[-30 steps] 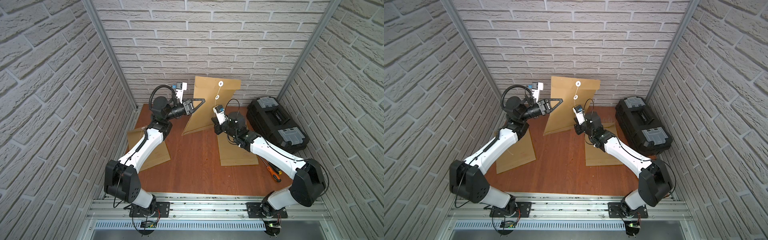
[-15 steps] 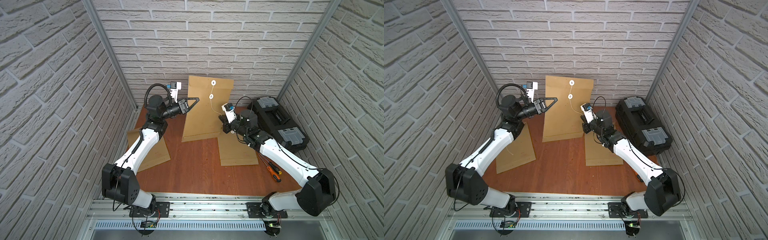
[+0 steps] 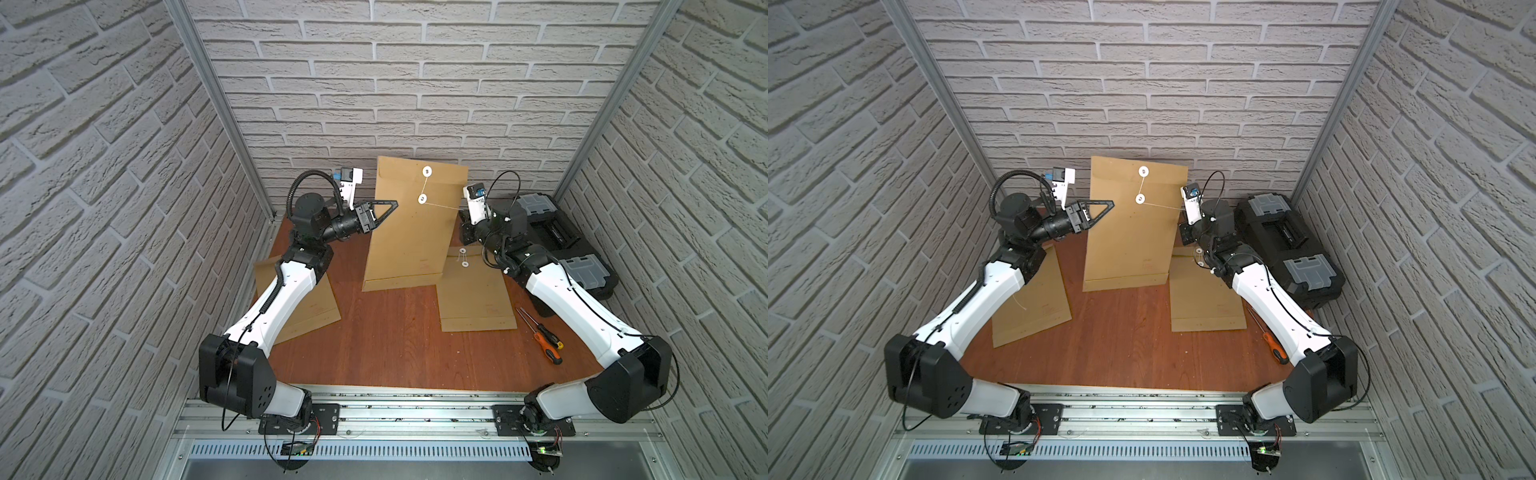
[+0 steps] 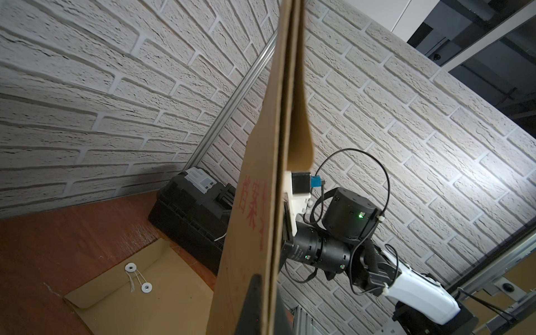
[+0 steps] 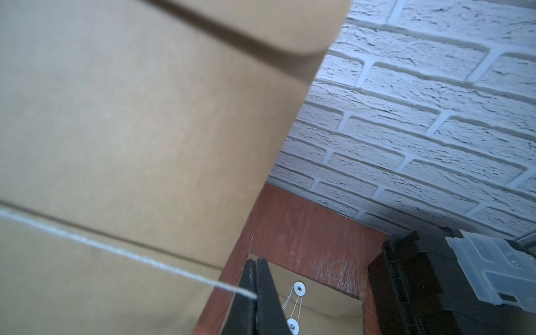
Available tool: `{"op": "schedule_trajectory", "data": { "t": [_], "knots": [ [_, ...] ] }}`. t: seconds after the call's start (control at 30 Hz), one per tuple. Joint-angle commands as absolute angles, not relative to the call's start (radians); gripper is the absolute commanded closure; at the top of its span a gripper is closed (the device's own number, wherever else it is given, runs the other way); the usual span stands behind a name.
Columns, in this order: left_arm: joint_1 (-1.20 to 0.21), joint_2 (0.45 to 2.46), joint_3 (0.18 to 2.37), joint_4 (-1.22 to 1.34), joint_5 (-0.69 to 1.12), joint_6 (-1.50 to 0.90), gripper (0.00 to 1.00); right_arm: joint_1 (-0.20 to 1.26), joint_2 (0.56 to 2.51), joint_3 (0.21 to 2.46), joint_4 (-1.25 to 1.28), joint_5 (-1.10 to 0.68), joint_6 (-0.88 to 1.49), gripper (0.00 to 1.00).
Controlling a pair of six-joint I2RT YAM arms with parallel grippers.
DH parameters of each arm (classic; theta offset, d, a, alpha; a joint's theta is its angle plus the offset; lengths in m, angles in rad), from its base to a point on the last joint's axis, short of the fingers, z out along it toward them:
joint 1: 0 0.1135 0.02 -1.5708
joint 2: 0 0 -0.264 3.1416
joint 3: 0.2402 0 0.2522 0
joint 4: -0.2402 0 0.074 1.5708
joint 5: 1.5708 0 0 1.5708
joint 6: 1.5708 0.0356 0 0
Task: Close the mouth of the file bag
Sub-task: Close the file bag.
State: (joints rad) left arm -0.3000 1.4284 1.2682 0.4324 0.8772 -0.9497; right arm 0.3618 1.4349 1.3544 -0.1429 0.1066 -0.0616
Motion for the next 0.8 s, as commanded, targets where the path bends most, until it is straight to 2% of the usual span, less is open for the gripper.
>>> {"op": "schedule_trajectory", "data": {
  "t": [0.0,0.2,0.4,0.77],
  "knots": [
    [-0.295,1.395,1.253,0.452,0.892,-0.927,1.00,0.363,1.429,1.393,-0.105,0.154,-0.048,0.98],
    [-0.295,1.393,1.255,0.407,0.880,-0.891,1.00,0.409,1.409,1.441,-0.139,0.181,-0.085,0.97],
    [-0.295,1.399,1.258,0.389,0.869,-0.874,1.00,0.491,1.384,1.454,-0.184,0.289,-0.155,0.97],
    [-0.338,1.391,1.225,0.350,0.902,-0.824,1.00,0.489,1.457,1.612,-0.251,0.376,-0.323,0.97]
  ]
}}
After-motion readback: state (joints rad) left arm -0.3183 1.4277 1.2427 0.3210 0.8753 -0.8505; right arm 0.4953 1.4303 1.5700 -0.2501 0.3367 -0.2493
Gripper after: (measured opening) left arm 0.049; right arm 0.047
